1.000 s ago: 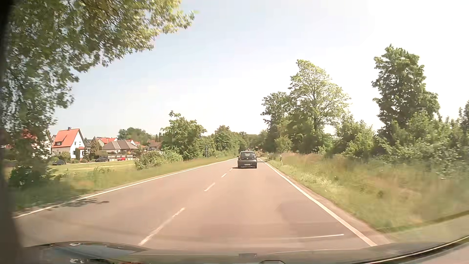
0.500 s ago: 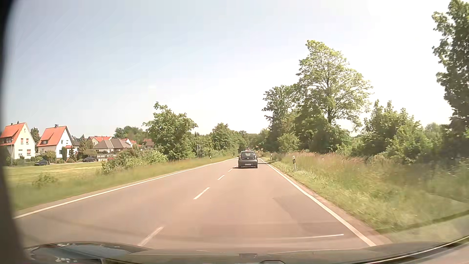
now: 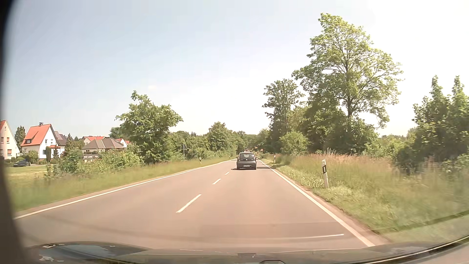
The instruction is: Follow the waypoints while adhering to traffic rules and regulations
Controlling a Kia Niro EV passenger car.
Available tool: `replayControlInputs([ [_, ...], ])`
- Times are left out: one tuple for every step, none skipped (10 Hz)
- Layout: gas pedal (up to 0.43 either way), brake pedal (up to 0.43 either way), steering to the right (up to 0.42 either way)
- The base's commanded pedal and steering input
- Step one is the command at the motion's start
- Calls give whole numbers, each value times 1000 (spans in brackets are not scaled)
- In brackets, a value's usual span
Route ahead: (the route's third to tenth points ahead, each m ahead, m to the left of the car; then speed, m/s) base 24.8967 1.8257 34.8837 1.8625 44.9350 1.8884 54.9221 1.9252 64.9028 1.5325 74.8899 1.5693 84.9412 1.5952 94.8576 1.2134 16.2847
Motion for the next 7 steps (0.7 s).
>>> replayControlInputs([
  [157, 0, 0],
  [157, 0, 0],
  [157, 0, 0],
  [157, 0, 0],
  [157, 0, -2],
  [157, 0, -3],
  [157, 0, -2],
])
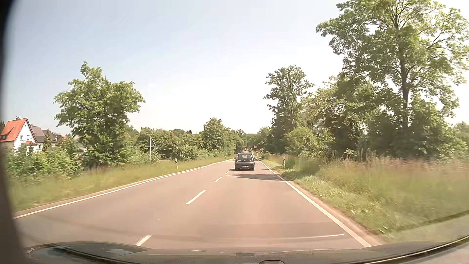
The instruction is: Follow the waypoints while adhering to traffic rules and regulations
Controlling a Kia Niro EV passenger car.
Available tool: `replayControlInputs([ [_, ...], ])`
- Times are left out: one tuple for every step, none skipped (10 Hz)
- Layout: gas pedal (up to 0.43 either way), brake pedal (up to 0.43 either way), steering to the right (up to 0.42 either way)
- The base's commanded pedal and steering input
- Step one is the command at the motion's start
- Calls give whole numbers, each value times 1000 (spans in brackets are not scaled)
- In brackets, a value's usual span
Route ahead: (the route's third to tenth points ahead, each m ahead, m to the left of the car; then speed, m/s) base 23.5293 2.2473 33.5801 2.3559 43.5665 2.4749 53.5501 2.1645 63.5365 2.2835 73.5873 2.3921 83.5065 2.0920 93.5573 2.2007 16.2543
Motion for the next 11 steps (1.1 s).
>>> replayControlInputs([
  [157, 0, -3],
  [157, 0, -3],
  [177, 0, -2],
  [177, 0, -3],
  [189, 0, -3],
  [189, 0, -3],
  [189, 0, -3],
  [189, 0, -2],
  [189, 0, -2],
  [189, 0, -3],
  [189, 0, -2],
])
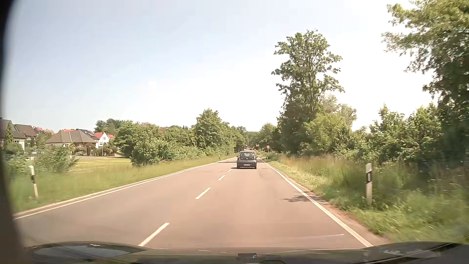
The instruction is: Follow the waypoints while adhering to traffic rules and regulations
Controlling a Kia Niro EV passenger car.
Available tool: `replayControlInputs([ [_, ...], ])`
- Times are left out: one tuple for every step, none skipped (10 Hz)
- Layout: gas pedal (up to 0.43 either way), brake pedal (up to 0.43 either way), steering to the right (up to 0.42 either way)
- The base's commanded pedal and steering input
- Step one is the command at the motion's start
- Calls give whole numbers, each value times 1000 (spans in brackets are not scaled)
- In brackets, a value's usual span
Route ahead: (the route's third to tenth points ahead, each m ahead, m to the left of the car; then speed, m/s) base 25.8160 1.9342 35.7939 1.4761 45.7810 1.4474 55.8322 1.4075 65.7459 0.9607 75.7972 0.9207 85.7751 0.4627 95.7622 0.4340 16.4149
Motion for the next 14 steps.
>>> replayControlInputs([
  [189, 0, -2],
  [189, 0, -2],
  [189, 0, -1],
  [189, 0, -1],
  [189, 0, -1],
  [189, 0, -1],
  [189, 0, -1],
  [189, 0, 1],
  [189, 0, 3],
  [189, 0, 3],
  [189, 0, 1],
  [189, 0, 1],
  [189, 0, 1],
  [189, 0, 1],
])
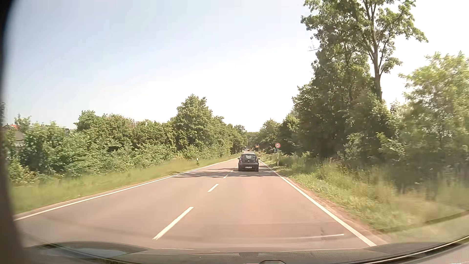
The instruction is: Follow the waypoints while adhering to traffic rules and regulations
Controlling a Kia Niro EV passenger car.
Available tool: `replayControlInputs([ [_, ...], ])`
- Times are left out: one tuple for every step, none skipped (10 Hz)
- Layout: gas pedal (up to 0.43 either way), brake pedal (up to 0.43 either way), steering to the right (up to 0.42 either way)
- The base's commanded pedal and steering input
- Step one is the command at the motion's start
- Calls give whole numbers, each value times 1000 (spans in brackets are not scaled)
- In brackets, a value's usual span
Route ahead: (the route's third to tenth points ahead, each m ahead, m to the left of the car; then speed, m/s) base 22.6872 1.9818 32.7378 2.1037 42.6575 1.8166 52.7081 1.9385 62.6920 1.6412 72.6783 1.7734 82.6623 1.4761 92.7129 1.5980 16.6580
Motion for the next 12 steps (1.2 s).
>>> replayControlInputs([
  [189, 0, 1],
  [189, 0, 1],
  [189, 0, 1],
  [189, 0, 0],
  [189, 0, -1],
  [177, 0, -1],
  [177, 0, -2],
  [169, 0, -2],
  [169, 0, -2],
  [157, 0, -2],
  [150, 0, -2],
  [138, 0, -2],
])
